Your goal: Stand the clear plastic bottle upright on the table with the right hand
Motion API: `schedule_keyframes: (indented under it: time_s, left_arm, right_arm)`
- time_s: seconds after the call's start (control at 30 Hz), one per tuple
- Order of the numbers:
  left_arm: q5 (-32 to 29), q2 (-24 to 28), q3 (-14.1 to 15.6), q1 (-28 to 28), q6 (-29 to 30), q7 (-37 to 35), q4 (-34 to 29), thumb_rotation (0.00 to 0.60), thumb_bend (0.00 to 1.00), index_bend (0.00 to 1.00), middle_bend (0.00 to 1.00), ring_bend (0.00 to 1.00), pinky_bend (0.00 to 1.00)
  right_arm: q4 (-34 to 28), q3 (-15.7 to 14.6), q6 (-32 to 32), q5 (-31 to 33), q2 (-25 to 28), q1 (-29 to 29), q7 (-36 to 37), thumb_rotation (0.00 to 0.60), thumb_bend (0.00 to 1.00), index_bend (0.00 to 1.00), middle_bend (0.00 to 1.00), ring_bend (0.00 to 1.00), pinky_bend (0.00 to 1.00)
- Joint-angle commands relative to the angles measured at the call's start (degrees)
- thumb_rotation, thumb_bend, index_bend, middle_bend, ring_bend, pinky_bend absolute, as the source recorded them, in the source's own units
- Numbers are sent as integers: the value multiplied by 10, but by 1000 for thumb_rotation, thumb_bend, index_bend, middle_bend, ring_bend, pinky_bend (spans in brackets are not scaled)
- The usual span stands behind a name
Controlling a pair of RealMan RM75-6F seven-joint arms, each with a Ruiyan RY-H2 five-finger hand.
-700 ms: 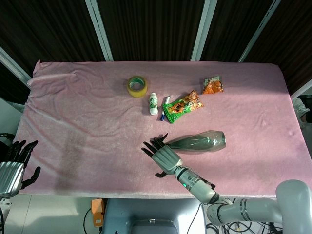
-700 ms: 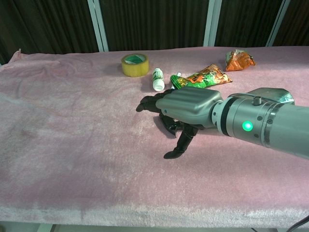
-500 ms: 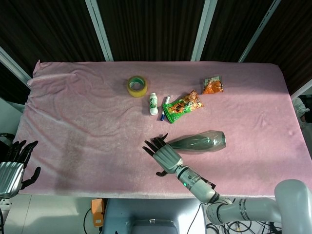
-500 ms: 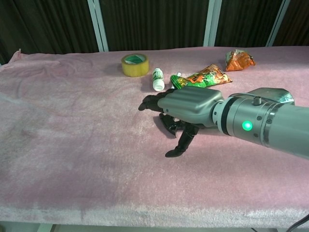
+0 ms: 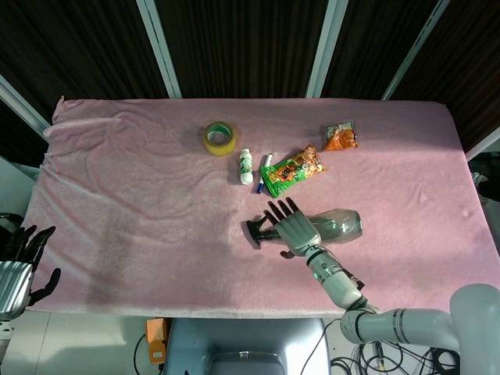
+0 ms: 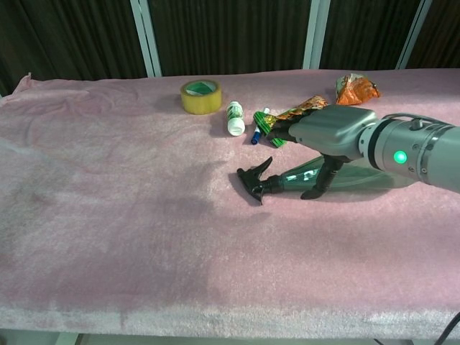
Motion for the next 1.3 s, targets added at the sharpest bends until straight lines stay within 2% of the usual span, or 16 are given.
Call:
schedule_keyframes:
  time_s: [0.03,0.1,0.23,0.43,0.53,0.67,0.8,1.0,1.17,1.3]
  left_arm:
    - [4,1,1,4,7,-3,0,600,419,14,136,50,50]
    - [5,2,2,5,9,-4,0,600,420,14,133,50,50]
    - [15,5,7,3,6,-16,0,600,418,14,128,49,50]
    - [18,8,9,2,3,-21,0,600,419,13,130,50,50]
    - [15,9,7,3,5,-24,1,600,419,13,130,50,50]
    - [17,11,7,5,9,-31,1,600,420,13,130,50,50]
    - [16,11,7,5,9,-31,2,600,419,9,130,50,50]
    - [16,7,6,4,9,-29,4,600,419,0,129,49,50]
    - [17,7,6,4,8,-26,2,600,419,0,129,50,50]
    - [18,6,6,4,8,-22,1,600,420,0,129,49,50]
  right_arm:
    - [6,-8,8,18,6,1,-14,600,290,241,14,0,0]
    - [13,-10,7,34,3,3,-21,600,291,300,39,0,0]
    - [38,-7,-11,81,-16,20,-35,600,291,346,49,0,0]
    - [78,4,-15,105,-50,39,-34,600,327,455,111,0,0]
    - [92,5,-7,94,-61,39,-22,600,328,563,202,11,25]
    - [110,-1,4,78,-71,36,-16,600,339,728,387,145,85]
    - [116,2,15,50,-74,28,11,600,349,813,481,235,142]
    - [78,13,65,-63,-42,-6,123,600,354,851,524,284,191]
    - [69,26,155,-196,-27,-56,297,600,354,849,524,286,198]
    - [95,43,224,-259,-36,-93,447,600,354,831,524,286,198]
